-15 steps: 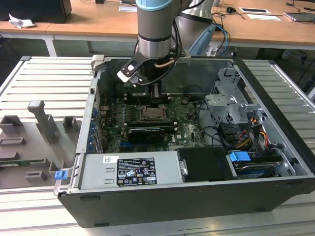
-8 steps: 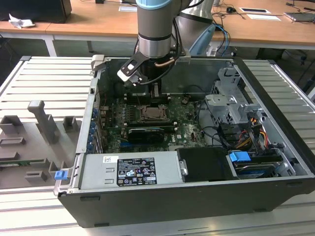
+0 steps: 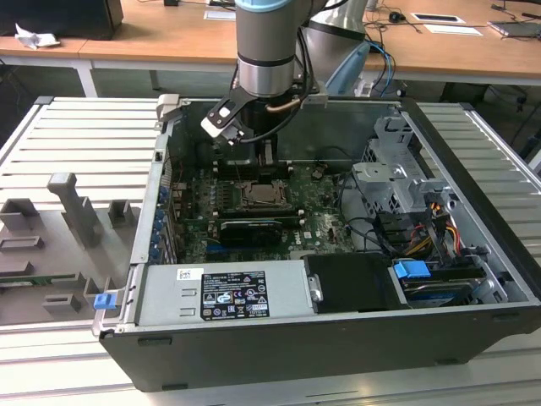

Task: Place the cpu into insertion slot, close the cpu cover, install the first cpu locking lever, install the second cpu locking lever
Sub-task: 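Install the first cpu locking lever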

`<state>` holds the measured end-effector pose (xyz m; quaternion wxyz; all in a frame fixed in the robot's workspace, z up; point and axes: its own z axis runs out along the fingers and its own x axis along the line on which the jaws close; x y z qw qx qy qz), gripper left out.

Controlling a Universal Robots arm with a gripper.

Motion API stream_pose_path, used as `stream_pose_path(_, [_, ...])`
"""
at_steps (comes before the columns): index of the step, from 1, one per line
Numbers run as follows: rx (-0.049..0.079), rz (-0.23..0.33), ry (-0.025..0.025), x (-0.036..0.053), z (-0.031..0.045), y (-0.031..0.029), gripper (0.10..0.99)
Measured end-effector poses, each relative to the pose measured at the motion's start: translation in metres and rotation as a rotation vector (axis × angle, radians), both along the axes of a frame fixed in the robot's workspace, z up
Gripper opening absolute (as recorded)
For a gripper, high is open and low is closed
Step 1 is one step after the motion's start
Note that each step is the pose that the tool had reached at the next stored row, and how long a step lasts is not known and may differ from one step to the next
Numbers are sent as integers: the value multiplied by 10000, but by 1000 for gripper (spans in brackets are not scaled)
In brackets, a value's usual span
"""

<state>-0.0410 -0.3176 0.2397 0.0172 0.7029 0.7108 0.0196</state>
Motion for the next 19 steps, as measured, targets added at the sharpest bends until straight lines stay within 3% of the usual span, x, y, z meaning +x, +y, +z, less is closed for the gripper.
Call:
stream_pose_path(12, [0,0,0,0,231,0,106])
stream_pose_path(19, [0,1332,28,-1,208,0,106])
